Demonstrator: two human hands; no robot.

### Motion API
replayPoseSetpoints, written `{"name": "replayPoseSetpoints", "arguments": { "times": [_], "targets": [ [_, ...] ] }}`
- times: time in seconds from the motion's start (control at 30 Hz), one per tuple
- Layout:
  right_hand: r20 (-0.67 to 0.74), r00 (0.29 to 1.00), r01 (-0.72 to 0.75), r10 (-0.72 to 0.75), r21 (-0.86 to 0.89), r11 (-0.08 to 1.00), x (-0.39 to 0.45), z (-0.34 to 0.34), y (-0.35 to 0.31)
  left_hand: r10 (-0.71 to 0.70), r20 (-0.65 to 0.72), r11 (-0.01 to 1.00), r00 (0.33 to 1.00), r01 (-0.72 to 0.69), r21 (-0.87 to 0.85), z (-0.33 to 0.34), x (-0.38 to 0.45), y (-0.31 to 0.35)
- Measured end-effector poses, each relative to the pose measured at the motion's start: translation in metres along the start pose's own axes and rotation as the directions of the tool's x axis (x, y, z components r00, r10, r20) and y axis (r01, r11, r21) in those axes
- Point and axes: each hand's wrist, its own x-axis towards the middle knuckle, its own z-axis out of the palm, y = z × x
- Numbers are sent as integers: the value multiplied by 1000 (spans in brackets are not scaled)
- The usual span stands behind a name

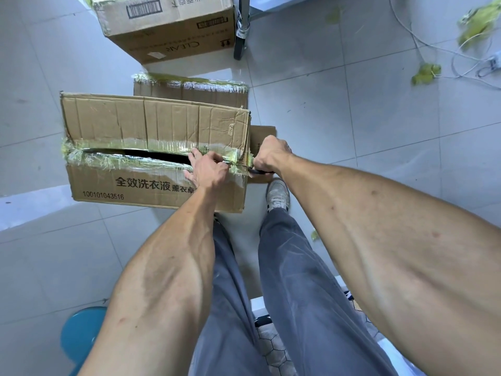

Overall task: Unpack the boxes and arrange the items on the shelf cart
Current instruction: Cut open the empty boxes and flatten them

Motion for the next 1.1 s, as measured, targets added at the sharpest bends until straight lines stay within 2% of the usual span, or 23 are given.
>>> {"name": "replayPoseSetpoints", "arguments": {
  "times": [0.33, 0.53, 0.7, 0.87, 0.97, 1.03, 1.1],
  "targets": [
    [157, 988, -1, 17, -101, 995, -7, -12, -13, 5, -12, 999, 1000, -6, -43, 1, -4, -2],
    [5, 1000, -26, 26, -5, 1000, -6, 7, -11, -3, -27, 997, 1000, 1, -78, 4, -5, -5],
    [72, 997, -12, 12, -3, 1000, -9, 12, -10, -3, -32, 997, 999, 0, -80, 4, -7, -6],
    [27, 999, 34, -34, -9, 999, -5, 4, -10, 14, -51, 995, 999, -19, -99, 3, -10, -6],
    [227, 972, 12, -66, 230, 973, -3, -5, -9, 16, -56, 994, 998, -22, -104, 2, -10, -7],
    [299, 950, -34, -88, 379, 925, -6, -9, -7, 13, -59, 994, 998, -20, -108, 3, -9, -7],
    [271, 961, -38, -58, 336, 941, -6, -5, -10, 10, -80, 993, 997, -19, -113, 5, -8, -7]
  ]
}}
